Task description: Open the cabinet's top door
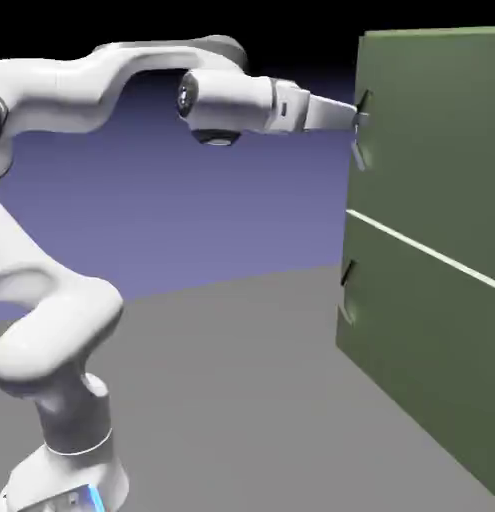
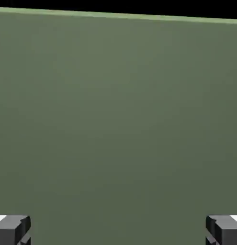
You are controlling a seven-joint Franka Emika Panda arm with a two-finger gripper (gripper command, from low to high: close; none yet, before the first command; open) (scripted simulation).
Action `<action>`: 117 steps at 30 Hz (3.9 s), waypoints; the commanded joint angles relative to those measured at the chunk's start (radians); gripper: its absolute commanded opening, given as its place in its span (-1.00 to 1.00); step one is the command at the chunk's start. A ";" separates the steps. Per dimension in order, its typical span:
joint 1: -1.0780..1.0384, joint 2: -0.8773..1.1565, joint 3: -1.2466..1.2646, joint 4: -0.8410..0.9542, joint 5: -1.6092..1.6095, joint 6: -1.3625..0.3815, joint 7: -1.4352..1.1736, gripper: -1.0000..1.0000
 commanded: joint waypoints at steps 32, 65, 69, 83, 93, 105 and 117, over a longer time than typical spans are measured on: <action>-0.658 -0.049 0.623 0.501 1.084 0.035 -0.786 0.00; 0.466 0.006 -0.260 -0.145 0.750 -0.211 -0.883 -1.00; 0.611 -0.070 -0.394 -0.245 0.602 -0.239 -0.798 -1.00; 0.927 -0.401 -0.755 -0.528 -0.005 -0.308 -0.433 -1.00; 0.859 -0.634 -0.947 -0.651 -0.440 -0.544 -0.161 -1.00; 0.713 -0.743 -1.364 -0.589 -0.903 -1.036 -0.040 -1.00; 0.885 -0.653 -1.761 -0.219 -1.214 -1.515 -0.017 -1.00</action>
